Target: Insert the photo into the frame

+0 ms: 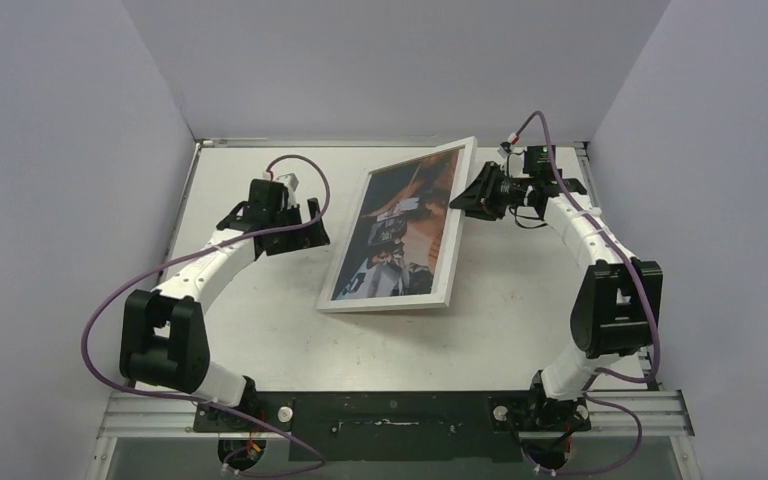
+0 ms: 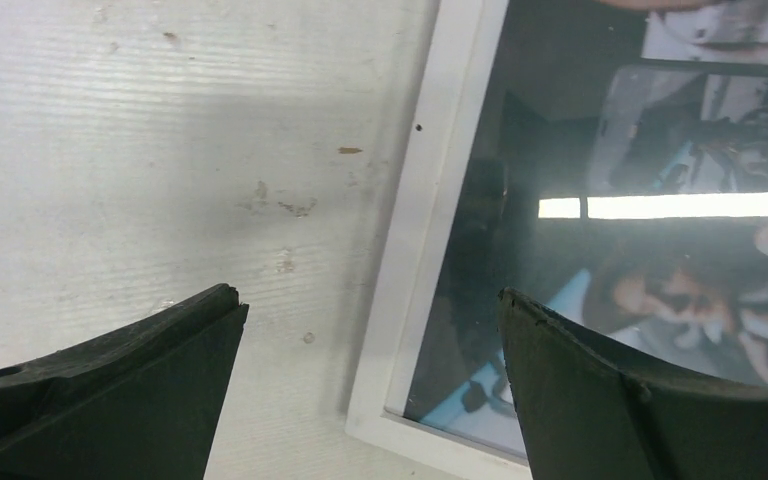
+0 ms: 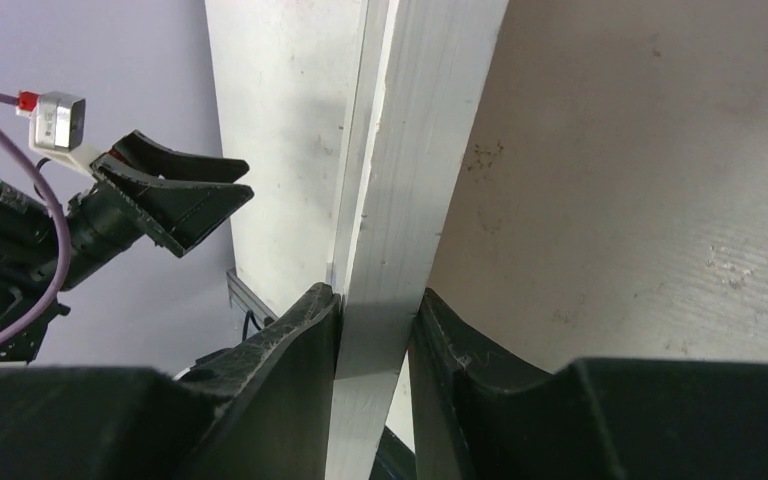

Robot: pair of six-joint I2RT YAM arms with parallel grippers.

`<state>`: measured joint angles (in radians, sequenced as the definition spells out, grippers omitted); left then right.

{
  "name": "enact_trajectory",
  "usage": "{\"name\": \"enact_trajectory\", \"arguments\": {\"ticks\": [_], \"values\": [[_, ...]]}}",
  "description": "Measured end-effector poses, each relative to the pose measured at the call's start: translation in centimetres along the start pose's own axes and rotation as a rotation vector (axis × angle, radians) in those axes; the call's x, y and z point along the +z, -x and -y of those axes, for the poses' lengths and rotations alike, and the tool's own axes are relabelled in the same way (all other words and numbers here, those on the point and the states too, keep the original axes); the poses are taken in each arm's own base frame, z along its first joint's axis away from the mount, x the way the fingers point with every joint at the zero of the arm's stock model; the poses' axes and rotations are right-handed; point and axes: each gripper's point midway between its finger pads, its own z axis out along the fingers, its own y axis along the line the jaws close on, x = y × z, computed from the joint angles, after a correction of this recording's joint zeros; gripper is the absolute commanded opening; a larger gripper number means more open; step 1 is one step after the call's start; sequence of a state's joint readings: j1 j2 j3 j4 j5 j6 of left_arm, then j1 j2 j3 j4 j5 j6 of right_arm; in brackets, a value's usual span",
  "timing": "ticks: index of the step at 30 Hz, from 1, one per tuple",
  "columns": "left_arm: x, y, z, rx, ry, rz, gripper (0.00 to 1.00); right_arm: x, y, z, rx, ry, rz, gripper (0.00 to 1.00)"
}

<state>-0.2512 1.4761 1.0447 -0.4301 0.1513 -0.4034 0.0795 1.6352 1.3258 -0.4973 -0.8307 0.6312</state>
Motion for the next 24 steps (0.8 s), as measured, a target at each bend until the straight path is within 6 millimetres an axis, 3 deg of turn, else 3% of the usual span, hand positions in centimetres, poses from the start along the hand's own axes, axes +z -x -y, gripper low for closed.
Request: {"name": "enact_trajectory", "arguments": {"ticks": [7,15,20,24], "values": [[1.2,-0.4,-3.2,-0.090,0.073,-0.015,0.97,2.7,0.2,1.8,-0.008,0.047,-0.052,0.19],[2.4,-2.0,-4.2,-0.126,0.098,-0.067,0.97,5.1,-1.0,5.2,0.011,0.019,-0.104,0.19],[2.2,-2.2,-5.2,-0.164,0.135,-0.077,0.97,6.4,-2.3,8.2,0.068,-0.037,-0.068,0.16],[1.7,-3.8,-6.2,-0.232,0.176,-0.119,0.97,7.7,-3.4,10.7,0.132,-0.124,-0.003,0.12]]}}
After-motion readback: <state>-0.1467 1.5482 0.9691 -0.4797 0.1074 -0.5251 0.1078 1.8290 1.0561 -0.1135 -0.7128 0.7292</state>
